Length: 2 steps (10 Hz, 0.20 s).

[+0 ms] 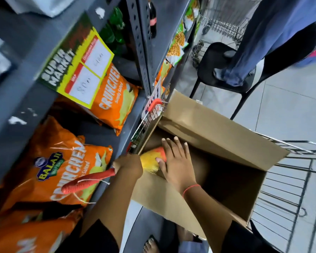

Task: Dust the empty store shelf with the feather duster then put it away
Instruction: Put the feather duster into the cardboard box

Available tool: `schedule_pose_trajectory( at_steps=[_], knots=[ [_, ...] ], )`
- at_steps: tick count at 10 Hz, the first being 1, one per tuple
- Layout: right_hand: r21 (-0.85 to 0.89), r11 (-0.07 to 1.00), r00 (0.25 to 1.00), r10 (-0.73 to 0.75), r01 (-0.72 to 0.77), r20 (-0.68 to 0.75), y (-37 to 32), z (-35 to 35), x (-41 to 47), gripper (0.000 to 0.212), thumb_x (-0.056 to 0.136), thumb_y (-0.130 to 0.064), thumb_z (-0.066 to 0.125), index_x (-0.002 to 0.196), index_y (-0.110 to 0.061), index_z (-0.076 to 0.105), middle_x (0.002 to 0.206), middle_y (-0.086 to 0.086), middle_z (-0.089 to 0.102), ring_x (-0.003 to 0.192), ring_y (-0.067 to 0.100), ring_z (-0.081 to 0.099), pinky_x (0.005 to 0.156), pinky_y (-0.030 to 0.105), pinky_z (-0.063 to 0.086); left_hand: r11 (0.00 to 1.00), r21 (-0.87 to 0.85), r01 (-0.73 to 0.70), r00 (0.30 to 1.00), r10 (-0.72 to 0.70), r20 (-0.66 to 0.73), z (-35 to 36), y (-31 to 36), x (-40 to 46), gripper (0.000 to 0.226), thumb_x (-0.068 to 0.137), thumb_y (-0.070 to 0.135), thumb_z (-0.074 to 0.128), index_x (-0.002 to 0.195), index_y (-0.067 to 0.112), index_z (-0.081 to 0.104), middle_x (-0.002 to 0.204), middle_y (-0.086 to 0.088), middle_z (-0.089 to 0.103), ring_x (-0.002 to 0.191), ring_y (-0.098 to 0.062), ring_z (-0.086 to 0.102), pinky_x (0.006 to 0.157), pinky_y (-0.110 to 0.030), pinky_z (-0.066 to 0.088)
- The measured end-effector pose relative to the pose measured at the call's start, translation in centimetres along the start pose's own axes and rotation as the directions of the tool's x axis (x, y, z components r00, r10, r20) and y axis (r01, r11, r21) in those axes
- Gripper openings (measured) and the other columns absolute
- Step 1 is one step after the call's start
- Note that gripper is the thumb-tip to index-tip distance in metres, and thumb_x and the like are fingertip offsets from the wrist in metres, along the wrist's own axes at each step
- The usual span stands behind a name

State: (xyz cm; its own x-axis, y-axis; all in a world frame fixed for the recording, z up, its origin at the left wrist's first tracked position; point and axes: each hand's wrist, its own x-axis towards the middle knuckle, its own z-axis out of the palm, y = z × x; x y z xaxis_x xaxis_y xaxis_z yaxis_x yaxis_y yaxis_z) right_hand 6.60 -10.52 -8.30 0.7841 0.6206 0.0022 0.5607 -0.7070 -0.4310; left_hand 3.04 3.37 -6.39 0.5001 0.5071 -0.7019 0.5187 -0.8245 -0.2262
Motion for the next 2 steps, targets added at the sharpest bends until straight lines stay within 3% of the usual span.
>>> schedule_pose_trajectory(
  at_steps=[2],
  knots=[
    [0.001, 1.000, 0.995, -0.021, 0.022, -0.094, -2.5, -6.3, 2.0, 0.055, 0.085, -0.022, 0.065, 0.130, 0.001, 0.043, 0.132, 0.025, 0.050, 0.128, 0.042, 0.035, 0.105, 0.059, 0.018, 0.983, 0.045, -0.180, 0.944, 0.185, -0.272, -3.7, -0.3, -4.8, 0.044, 0.094, 0.031, 0.048, 0.132, 0.009, 0.046, 0.137, -0.011, 0.048, 0.127, -0.029, 0.041, 0.101, -0.039, 0.037]
  ],
)
